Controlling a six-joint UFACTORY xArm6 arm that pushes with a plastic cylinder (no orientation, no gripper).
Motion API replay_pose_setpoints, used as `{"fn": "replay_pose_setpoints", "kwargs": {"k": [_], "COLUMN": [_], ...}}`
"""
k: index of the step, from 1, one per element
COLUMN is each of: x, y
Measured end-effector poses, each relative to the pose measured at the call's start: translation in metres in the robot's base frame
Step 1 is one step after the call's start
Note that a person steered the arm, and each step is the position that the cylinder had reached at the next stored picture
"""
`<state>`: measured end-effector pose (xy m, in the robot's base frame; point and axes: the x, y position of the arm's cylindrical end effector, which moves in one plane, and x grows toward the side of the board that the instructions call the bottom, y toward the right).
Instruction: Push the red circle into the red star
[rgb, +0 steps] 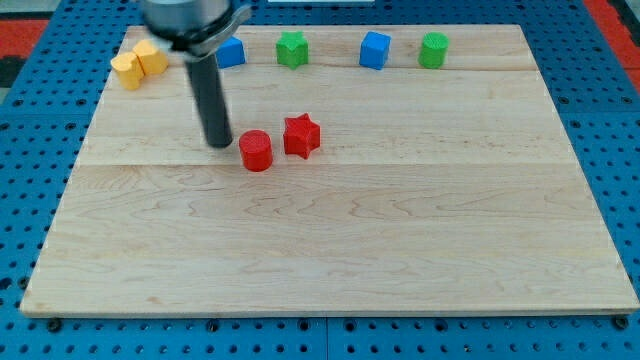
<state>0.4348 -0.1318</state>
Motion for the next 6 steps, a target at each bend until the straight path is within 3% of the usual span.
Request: {"fn": "replay_pose_setpoints", "kwargs": {"k": [1,2,4,6], "x": [0.028,0.003,0.061,0.056], "y": [0.011,0.062,0.094,0.178]}}
